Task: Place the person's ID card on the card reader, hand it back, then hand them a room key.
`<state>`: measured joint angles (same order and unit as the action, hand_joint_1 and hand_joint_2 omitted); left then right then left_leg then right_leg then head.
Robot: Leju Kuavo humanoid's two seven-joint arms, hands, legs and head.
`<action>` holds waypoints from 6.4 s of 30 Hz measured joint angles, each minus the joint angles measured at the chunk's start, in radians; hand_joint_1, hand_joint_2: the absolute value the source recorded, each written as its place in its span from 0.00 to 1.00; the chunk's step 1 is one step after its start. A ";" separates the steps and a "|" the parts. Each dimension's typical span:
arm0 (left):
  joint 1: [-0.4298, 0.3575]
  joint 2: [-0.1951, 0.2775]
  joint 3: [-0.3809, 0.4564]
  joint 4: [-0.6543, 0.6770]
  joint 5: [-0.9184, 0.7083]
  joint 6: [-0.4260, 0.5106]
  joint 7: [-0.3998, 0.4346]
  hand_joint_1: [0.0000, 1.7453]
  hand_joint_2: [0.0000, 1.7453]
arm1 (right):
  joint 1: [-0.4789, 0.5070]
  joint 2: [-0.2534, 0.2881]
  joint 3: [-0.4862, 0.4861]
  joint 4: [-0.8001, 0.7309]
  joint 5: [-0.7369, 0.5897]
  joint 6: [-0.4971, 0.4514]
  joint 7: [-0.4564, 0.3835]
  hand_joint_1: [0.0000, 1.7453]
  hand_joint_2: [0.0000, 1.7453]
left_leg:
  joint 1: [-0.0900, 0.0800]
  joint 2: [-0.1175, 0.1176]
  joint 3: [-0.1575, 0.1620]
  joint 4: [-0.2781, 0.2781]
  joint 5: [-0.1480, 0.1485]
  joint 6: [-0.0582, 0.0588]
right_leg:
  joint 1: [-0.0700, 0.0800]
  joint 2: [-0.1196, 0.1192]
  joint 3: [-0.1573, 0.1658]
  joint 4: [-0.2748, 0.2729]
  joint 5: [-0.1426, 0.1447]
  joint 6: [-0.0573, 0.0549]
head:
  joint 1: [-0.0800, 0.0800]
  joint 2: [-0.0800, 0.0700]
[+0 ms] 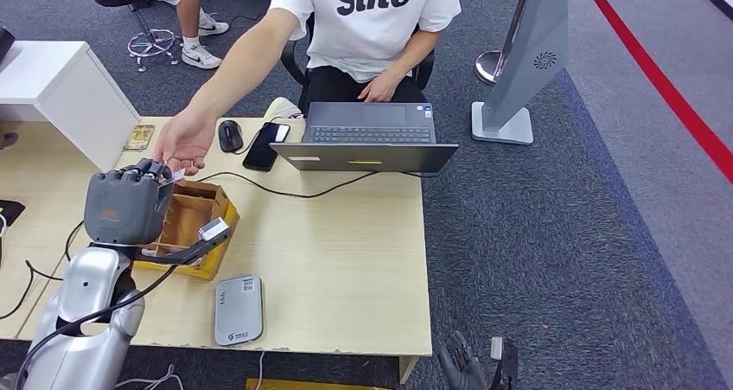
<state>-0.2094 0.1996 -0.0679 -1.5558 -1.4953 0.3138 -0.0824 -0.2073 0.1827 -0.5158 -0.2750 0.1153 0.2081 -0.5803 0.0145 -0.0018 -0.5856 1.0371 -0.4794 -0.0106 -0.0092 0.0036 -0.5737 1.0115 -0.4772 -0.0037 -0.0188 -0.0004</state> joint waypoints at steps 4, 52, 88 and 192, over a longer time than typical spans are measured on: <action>0.001 -0.009 0.000 -0.001 -0.002 0.001 -0.001 0.98 1.00 | 0.000 0.000 0.000 0.000 -0.001 0.000 0.000 0.00 1.00 | 0.000 0.000 0.000 0.000 0.000 0.000 | 0.000 0.000 0.000 0.000 0.000 0.000 | 0.000 0.000; 0.371 0.092 -0.165 -0.205 -0.065 -0.028 0.080 0.00 1.00 | 0.006 -0.004 -0.027 0.000 -0.062 -0.005 -0.025 0.00 1.00 | 0.000 0.003 -0.003 0.000 -0.001 -0.001 | 0.000 0.003 -0.004 0.000 -0.001 0.000 | 0.000 0.000; 0.324 -0.012 0.199 0.038 0.095 -0.065 -0.117 0.00 1.00 | 0.004 -0.009 -0.033 0.000 -0.016 -0.002 -0.021 0.00 1.00 | 0.001 0.001 -0.004 0.000 -0.001 -0.001 | 0.000 0.001 -0.004 0.000 -0.001 0.000 | 0.000 0.000; 0.191 -0.004 0.080 0.203 0.025 -0.024 -0.074 1.00 1.00 | 0.001 0.005 -0.020 0.000 0.002 0.001 -0.012 0.00 1.00 | 0.001 0.001 -0.004 0.000 -0.001 -0.001 | 0.000 0.001 -0.005 0.000 -0.001 0.000 | 0.000 0.000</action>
<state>-0.0186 0.1961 0.0122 -1.3528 -1.4698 0.2899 -0.1564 -0.2064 0.1880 -0.5361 -0.2750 0.1175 0.2094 -0.5928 0.0151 -0.0004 -0.5894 1.0369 -0.4804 -0.0114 -0.0092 0.0050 -0.5784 1.0115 -0.4778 -0.0039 -0.0187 -0.0004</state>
